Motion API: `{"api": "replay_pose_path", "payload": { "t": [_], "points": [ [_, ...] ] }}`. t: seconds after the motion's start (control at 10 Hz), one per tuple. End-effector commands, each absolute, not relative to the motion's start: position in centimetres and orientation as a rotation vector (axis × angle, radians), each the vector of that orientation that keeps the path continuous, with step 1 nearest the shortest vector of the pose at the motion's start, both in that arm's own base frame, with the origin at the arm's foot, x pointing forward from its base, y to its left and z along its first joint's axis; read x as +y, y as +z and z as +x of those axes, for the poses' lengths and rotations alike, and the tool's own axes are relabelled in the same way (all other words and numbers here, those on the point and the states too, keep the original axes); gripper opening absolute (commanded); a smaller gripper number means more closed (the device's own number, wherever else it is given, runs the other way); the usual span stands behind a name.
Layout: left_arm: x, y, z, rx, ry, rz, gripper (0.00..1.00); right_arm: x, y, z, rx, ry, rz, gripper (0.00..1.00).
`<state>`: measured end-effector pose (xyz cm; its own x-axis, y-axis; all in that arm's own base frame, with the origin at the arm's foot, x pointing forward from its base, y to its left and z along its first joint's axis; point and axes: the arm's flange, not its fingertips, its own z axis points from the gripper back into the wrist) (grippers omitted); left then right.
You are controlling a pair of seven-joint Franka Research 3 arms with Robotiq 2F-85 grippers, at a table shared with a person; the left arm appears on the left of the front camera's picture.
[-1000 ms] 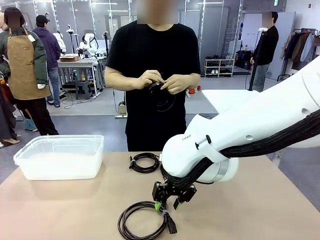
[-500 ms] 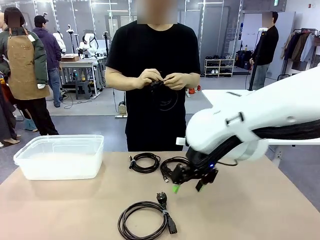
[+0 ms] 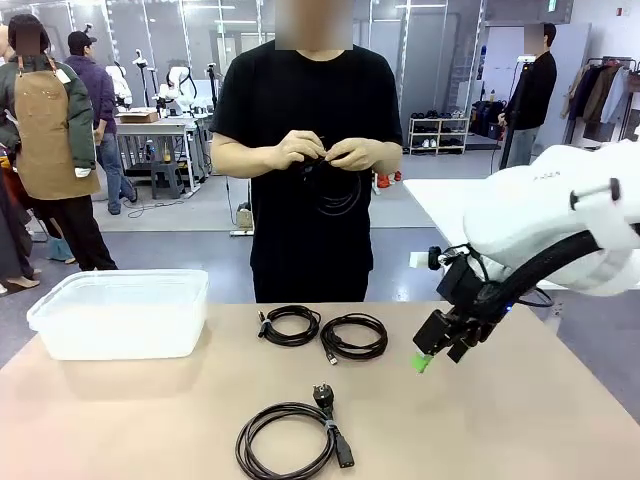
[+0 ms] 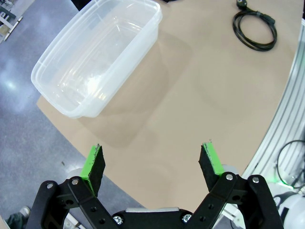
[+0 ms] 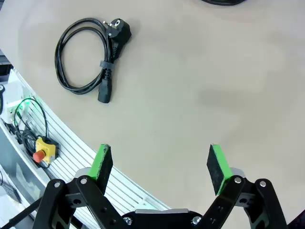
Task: Organize and store the cables.
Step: Place the Power Cable into the Organizing box.
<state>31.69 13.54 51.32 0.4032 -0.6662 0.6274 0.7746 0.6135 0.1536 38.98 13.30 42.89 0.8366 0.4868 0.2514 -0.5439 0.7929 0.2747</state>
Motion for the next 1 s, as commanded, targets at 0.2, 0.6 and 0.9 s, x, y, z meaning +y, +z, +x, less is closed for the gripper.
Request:
{"api": "replay_pose_path", "payload": {
  "t": [0.2, 0.6, 0.9],
  "points": [
    [13.7, 51.3, 31.7, -0.712, -0.924, -0.174, 1.00, -1.1, 45.1, 37.6, -0.314, 0.840, 0.347, 1.00],
    [5.4, 52.3, 31.0, -0.519, -0.915, -0.194, 1.00, -10.2, 45.6, 35.1, -0.486, 0.831, 0.474, 1.00],
    [-2.5, 53.0, 31.2, -0.408, -0.810, -0.195, 1.00, -13.7, 44.4, 31.6, -0.595, 0.915, 0.433, 1.00]
  ]
}}
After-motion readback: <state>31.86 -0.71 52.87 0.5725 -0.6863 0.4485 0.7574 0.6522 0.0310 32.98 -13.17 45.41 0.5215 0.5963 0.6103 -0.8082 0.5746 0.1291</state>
